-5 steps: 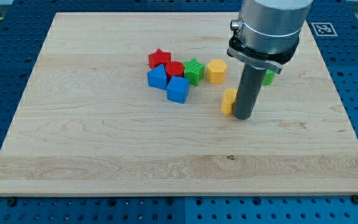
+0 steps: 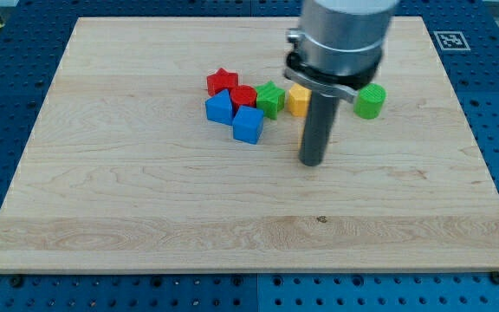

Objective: Move the yellow heart to the bottom of the yellow hexagon

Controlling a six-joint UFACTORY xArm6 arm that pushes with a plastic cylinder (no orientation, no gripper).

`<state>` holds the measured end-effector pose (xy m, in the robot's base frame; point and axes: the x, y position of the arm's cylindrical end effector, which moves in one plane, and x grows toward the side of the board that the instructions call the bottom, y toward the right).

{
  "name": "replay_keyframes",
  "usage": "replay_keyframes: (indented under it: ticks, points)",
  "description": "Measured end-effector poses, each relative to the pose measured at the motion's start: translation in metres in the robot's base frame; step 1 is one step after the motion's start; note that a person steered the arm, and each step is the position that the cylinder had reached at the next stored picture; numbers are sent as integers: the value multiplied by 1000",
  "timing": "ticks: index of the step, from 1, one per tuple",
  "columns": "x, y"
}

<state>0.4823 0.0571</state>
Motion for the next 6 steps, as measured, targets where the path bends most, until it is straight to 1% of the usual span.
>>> replay_keyframes:
  ticks: [1,2,3,4,5,6]
  points:
    - [-13,-30]
    - [-6,-28]
    - [-3,26]
    - [-6,64]
    - [-7,55]
    - [-19,36]
